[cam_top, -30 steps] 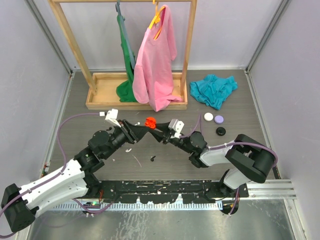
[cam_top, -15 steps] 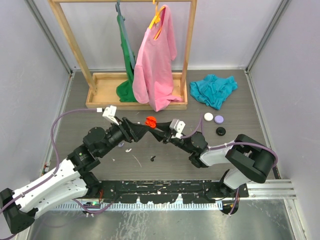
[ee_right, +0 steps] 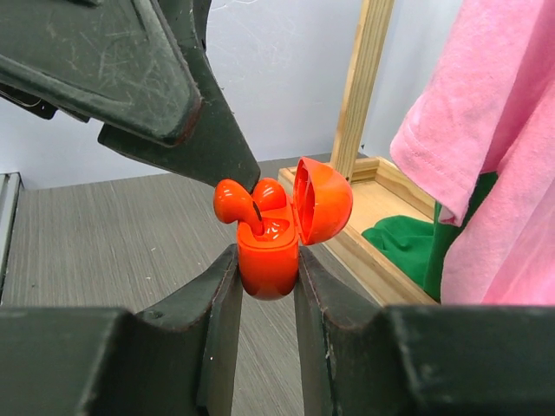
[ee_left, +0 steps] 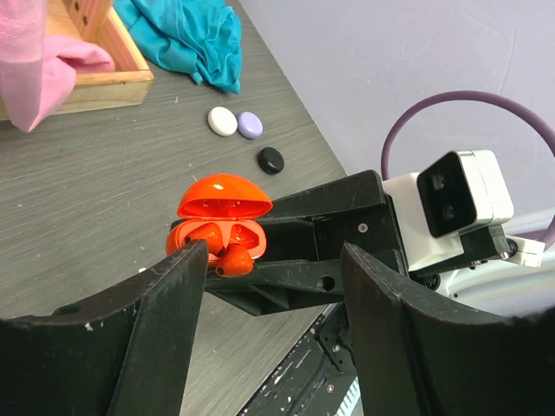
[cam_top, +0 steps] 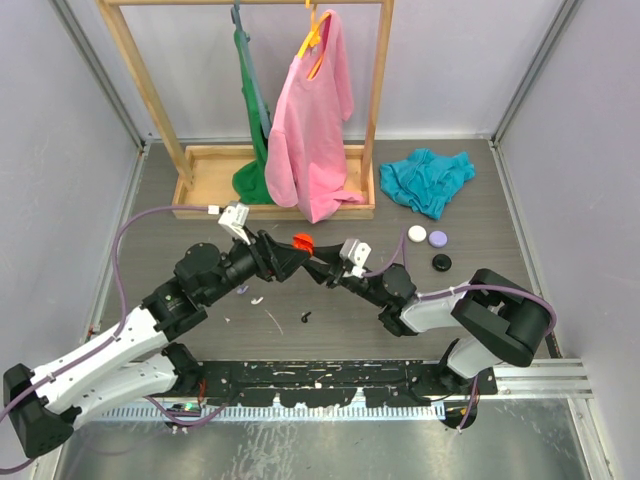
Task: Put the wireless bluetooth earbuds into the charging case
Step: Place the earbud in the charging case.
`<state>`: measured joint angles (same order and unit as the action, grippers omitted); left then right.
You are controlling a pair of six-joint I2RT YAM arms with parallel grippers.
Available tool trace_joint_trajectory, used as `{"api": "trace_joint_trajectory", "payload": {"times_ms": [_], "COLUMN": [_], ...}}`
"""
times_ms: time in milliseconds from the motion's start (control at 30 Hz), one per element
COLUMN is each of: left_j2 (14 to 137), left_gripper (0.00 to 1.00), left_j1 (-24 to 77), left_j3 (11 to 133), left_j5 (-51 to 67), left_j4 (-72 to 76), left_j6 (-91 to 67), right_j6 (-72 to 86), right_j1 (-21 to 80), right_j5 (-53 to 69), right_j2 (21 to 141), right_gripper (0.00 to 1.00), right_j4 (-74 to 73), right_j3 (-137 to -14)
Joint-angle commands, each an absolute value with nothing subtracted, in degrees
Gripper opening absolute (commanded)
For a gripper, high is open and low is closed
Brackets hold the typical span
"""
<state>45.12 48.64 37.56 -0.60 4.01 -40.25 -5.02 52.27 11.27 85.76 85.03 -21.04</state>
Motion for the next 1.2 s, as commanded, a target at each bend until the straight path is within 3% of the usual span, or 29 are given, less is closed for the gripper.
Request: {"api": "trace_joint_trajectory", "payload": {"times_ms": [0, 733, 1000, 1167], "left_j2": [45.76, 50.51, 42.84, 42.22], "left_gripper": [0.63, 0.60, 0.71, 0.77], "left_j1": [48.79, 50.07, 49.82, 46.80], "left_j3": [40.81, 43.32, 47.22, 50.02], "left_j5": [2.90, 6.06, -3.66, 0.82], "left_j4": [6.11, 7.58, -9.51, -16.06], "left_j6": [-39.21, -42.03, -33.08, -28.41], "right_j6": [-5.01, -4.41, -3.88, -3.78], "right_j1": [52.38, 52.39, 52.14, 52.07], "right_j5": [12.02, 12.22, 15.16, 18.38], "right_j2": [83.50, 83.52, 82.94, 81.86], "right_gripper": [0.04, 0.04, 0.04, 0.04], "right_j4": [90.35, 90.40, 88.37, 85.15], "right_j3": [-21.29, -20.95, -21.05, -22.18]}}
